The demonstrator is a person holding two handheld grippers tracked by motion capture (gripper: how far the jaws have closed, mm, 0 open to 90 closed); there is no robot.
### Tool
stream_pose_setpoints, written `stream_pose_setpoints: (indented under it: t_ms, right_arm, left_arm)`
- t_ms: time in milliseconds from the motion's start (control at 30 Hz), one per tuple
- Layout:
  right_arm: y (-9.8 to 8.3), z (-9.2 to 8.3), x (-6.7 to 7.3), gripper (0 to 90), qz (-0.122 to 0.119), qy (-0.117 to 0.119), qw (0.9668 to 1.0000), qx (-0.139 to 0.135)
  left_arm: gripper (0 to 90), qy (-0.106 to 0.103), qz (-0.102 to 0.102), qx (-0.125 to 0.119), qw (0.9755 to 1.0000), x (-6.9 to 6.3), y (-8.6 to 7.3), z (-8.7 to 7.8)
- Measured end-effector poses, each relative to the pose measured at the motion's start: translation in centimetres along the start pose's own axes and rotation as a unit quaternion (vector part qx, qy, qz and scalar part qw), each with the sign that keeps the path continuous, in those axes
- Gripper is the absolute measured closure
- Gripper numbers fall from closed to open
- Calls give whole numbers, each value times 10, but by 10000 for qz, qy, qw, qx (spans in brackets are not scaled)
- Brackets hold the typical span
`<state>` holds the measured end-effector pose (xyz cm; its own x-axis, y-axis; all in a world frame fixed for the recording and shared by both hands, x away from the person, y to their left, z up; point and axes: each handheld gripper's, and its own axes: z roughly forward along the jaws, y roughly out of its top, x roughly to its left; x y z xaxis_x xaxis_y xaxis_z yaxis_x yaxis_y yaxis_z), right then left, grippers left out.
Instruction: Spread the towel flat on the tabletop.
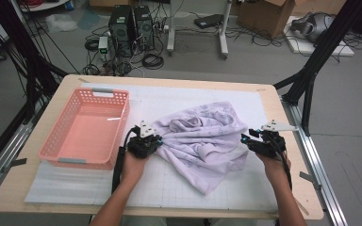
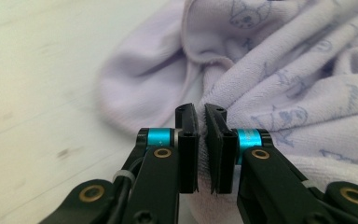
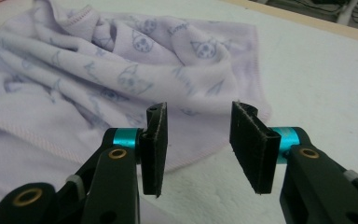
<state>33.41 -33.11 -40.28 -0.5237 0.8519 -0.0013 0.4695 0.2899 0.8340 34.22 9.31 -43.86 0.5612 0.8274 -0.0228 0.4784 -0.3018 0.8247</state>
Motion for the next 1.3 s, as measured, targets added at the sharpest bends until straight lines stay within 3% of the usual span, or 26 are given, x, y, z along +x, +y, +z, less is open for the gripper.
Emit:
stream_pose_setpoints:
  t_ms: [33, 100, 167, 233, 400, 600, 667, 700, 733, 767, 833, 900, 967, 1033, 1133, 1200, 1233, 1267, 1300]
  right_arm:
    - [1, 2, 2, 556, -26, 12, 10000, 9]
    - [2, 4, 4, 550, -40, 39, 10000, 45]
    - [2, 7, 5, 547, -16, 153, 9999, 60]
    - [3, 12, 9, 545, -25, 241, 9996, 123]
    - [5, 35, 24, 542, -302, 650, 9962, 504]
    - [0, 69, 43, 555, -718, 1005, 9858, 1139]
    - [1, 70, 43, 654, -777, 996, 9860, 1086]
    - [1, 70, 42, 782, -804, 1075, 9852, 1065]
    - [1, 69, 41, 845, -886, 1043, 9847, 1080]
    - [2, 69, 40, 859, -984, 1035, 9837, 1095]
    - [6, 71, 35, 862, -1126, 685, 9850, 1112]
    - [11, 74, 24, 862, -996, 311, 9899, 959]
    - [15, 79, 13, 861, -944, -97, 9917, 869]
    - [20, 85, 3, 861, -949, -505, 9905, 863]
    - [26, 91, -12, 861, -870, -1219, 9849, 867]
    - [28, 91, -22, 857, -596, -1682, 9802, 862]
    - [27, 89, -27, 841, -321, -1735, 9813, 768]
    - [26, 88, -32, 812, -8, -1631, 9840, 722]
    - [24, 87, -34, 768, 147, -1555, 9850, 737]
  left_arm:
    - [816, -21, -133, -63, 9999, 3, -2, -2]
    - [679, -12, -239, -66, 9997, 2, -5, -4]
    - [548, -170, -313, -216, 9991, 1, -9, -9]
    - [482, -290, -381, -325, 9983, -2, -13, -14]
    - [448, -578, -381, -430, 9967, -8, -19, -22]
    - [438, -720, -266, -570, 9954, -11, -22, -25]
    - [445, -710, -267, -608, 9953, -10, -22, -27]
    - [446, -718, -283, -617, 9951, -9, -22, -28]
    - [446, -696, -267, -626, 9953, -8, -22, -29]
    - [447, -703, -270, -645, 9951, -8, -23, -30]
    - [450, -710, -258, -651, 9950, -9, -23, -30]
    - [452, -726, -268, -660, 9948, -13, -25, -29]
    - [466, -808, -151, -605, 9948, -16, -25, -27]
    - [510, -881, -39, -593, 9943, -20, -25, -26]
    - [525, -950, -21, -621, 9935, -24, -24, -26]
    - [526, -1017, -12, -618, 9929, -25, -24, -27]
    - [526, -1042, -15, -620, 9926, -26, -24, -27]
    - [526, -1068, -8, -613, 9924, -27, -24, -27]
    - [526, -1092, -25, -622, 9921, -28, -24, -26]
